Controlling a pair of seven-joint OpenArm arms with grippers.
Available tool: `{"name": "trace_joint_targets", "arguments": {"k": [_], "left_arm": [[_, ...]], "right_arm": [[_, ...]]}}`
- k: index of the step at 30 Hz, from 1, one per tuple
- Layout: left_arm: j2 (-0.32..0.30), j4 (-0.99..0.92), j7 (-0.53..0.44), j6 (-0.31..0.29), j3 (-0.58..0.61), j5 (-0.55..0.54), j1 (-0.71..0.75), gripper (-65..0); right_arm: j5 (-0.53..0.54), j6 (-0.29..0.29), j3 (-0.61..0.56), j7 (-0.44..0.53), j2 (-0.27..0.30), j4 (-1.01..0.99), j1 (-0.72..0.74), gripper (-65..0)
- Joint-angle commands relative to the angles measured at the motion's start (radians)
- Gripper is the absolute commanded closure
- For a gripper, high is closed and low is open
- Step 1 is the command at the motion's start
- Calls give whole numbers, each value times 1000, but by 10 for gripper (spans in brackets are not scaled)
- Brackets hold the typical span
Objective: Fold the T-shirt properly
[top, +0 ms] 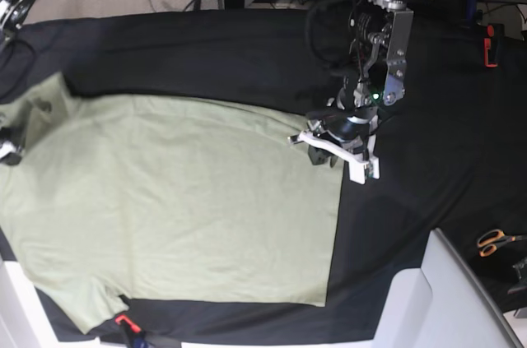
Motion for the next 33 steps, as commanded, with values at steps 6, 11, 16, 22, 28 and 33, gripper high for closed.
{"name": "trace_joint_targets", "arguments": {"k": [6,11,16,22,28,33], "left_arm": [[-2,3,-20,-5,-13,-6,-56,0],[-2,-31,-21,-5,-13,-6,-96,0],[-1,-54,-23,-5,-14,-6,-125,0],[11,-85,-73,-5,-89,-8,-136,0],[11,-129,-89,-5,-91,-6,-154,0],[13,-174,-101,-5,-86,-5,-173,0]], "right_arm": [[10,5,3,100,29,-30,54,-3],[10,5,3,154,26,-44,73,-3],[10,5,3,208,29,-98,103,-3],[10,-49,3,228,26,-99,122,-2],[10,-101,3,292,20,-101,126,-2],[10,-109,3,292,21,-130,128,-2]]}}
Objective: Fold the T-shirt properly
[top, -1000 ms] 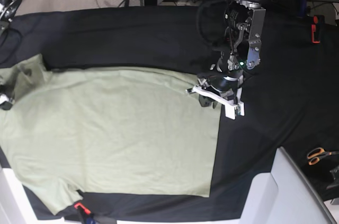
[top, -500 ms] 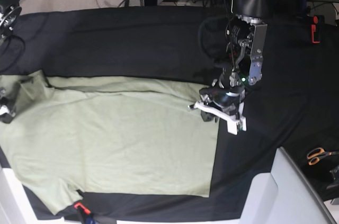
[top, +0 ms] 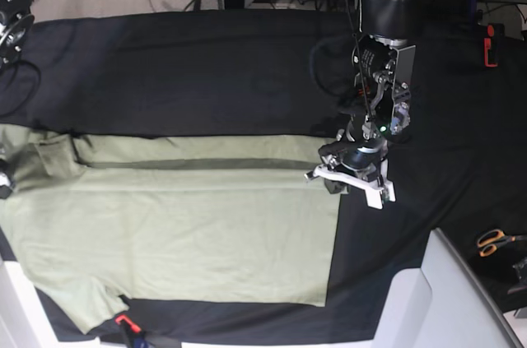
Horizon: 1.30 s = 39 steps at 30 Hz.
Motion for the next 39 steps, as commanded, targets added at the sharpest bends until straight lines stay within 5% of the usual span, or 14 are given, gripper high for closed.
{"name": "trace_joint_targets", "arguments": {"k": [1,12,14,18,20,22,24,32,39], "left_arm": [[-3,9,-18,-5,12,-3,-26,0],[-5,-56,-35,-5,84,-3,-95,0],[-5,-56,-35,-5,84,-5,-106,0],[-13,-56,-32,-5,83,-5,-120,-18],[-37,-51,-32,-5,83,-14,-118,-174],[-49,-25,-32,-5,83,-14,-106,-301],[-77,21,-30,-9,92,-14,-71,-354],[-214,408,-30,-9,93,-5,221,-253],[-253,466,-38,-11,83,-14,416,-232]], "right_arm": [[14,7,3,25,28,-5,26,-2],[14,4,2,28,28,-43,38,-44],[14,4,2,59,26,-40,38,-156],[16,4,9,105,31,-37,32,-519],[17,4,11,105,35,-25,17,-605],[23,4,14,105,46,34,-26,-572],[23,4,16,76,45,97,-69,-528],[97,4,362,-274,-54,367,-236,-509],[99,8,468,-355,-97,293,-221,-509]]}}
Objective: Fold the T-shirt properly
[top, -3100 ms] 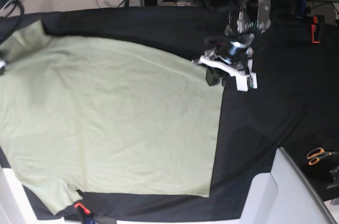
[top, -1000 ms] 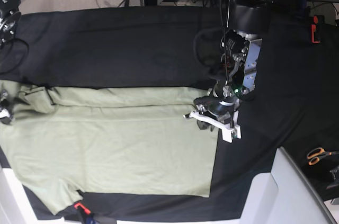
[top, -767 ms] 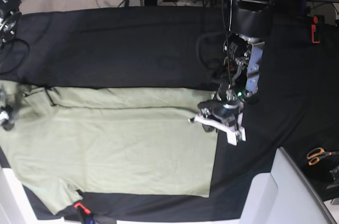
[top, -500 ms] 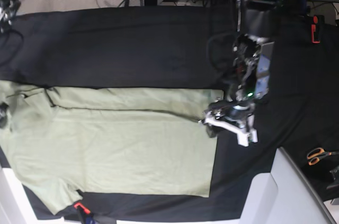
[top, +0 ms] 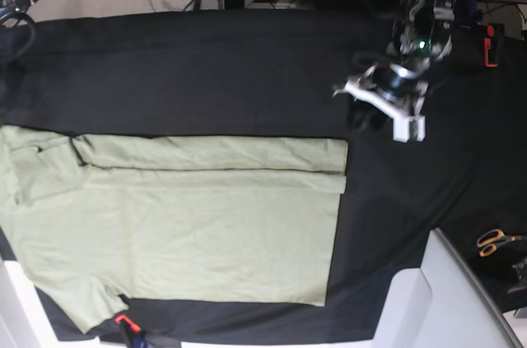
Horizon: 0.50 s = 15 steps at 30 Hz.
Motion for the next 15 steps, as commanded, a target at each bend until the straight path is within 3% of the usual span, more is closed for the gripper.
{"name": "trace_joint_targets", "arguments": {"k": [1,6,10,15], "left_arm": [[1,18,-33,-7,-4,-7,-8,-232],[58,16,-29,-7,-4,-7,26,-232],[93,-5,-27,-7,-4,-7,31,-230],[113,-59,-27,-7,-4,-7,31,-230]], "right_arm": [[19,9,5,15,23,-15,24,-509],[19,11,41,18,25,-130,78,-507],[19,11,55,22,60,-223,124,-506],[19,11,48,168,134,-430,159,-504]]}}
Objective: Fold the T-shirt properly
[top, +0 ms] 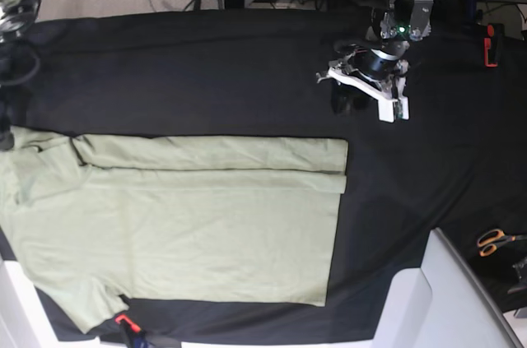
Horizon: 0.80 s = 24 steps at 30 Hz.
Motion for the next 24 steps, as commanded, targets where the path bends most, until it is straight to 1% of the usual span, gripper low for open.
{"name": "trace_joint_targets", "arguments": {"k": [1,4,7,8,9,12,17,20,21,22,24], "left_arm": [[-2,5,-13,-6,-1,-4,-2,-230],[-2,-7,-13,-6,-1,-4,-2,-230],[3,-7,-13,-6,-1,-5,-2,-230],[9,-7,-13,-6,-1,-5,-2,-230],[15,-7,-13,-6,-3,-5,-6,-230],[24,-7,-13,-6,-3,-5,-12,-230],[50,-7,-13,-6,-4,-5,-26,-230],[50,-8,-13,-6,-4,-5,-32,-230],[50,-15,-13,-6,-4,-5,-34,-230],[52,-22,-13,-6,-4,-7,-35,-230],[52,-36,-13,-6,-4,-39,-45,-230]], "right_arm": [[1,2,-2,22,40,-43,9,-504],[1,2,-4,79,76,-144,28,-503],[1,2,-4,113,86,-184,32,-500],[1,2,-4,114,86,-184,32,-489],[1,2,-4,117,86,-185,34,-465],[1,2,-4,120,82,-188,35,-339],[1,-2,-2,120,80,-190,35,-162],[1,-4,-2,120,80,-190,35,-15],[1,-4,-4,119,80,-190,35,0],[1,-4,-4,117,80,-190,35,0],[1,-4,-4,113,80,-190,35,-18]]}}
